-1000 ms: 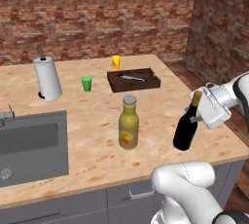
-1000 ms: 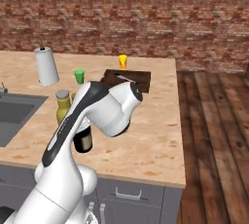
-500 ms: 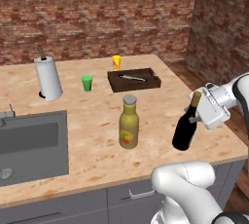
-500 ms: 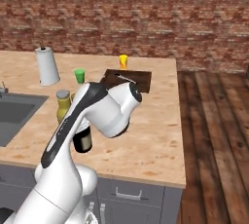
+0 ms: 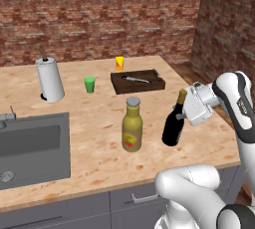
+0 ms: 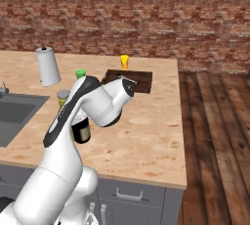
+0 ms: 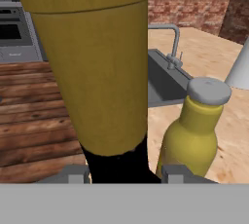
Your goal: Place the drinks on the dining counter in a tight cluster.
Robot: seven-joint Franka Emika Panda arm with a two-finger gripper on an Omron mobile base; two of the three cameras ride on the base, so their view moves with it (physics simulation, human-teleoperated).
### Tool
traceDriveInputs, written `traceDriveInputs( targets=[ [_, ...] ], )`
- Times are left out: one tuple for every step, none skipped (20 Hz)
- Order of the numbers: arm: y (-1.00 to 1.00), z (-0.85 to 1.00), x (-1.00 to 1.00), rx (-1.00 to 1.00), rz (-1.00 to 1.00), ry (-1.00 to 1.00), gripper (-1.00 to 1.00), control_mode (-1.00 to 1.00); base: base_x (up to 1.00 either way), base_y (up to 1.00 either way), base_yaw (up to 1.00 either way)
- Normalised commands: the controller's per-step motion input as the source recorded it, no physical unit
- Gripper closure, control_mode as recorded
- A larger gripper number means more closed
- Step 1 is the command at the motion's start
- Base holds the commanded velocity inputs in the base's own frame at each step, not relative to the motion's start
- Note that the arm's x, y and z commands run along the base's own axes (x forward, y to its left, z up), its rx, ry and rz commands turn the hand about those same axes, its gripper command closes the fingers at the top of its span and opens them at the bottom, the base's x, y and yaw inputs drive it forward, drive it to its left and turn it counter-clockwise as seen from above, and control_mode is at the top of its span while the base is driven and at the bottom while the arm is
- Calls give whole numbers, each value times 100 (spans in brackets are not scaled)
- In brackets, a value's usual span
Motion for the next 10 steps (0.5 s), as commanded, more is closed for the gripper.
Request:
traceDriveInputs(
  targets=[
    [0, -25, 64, 0, 0, 0, 100, -100, 0, 0, 0],
    [-3, -11, 61, 0, 0, 0, 100, -100, 0, 0, 0],
    [-9, -7, 53, 0, 0, 0, 100, -100, 0, 0, 0],
    [-16, -6, 47, 0, 0, 1, 100, -100, 0, 0, 0],
    [-20, -3, 40, 0, 5, 0, 100, -100, 0, 0, 0],
    [-11, -3, 37, 0, 3, 0, 100, -100, 0, 0, 0],
    [-1, -4, 36, 0, 2, 0, 100, -100, 0, 0, 0],
    [-2, -16, 39, 0, 1, 0, 100, -100, 0, 0, 0],
    [0, -24, 37, -1, 0, 0, 100, -100, 0, 0, 0],
    [0, -29, 36, -2, 0, 0, 100, -100, 0, 0, 0]
  ],
)
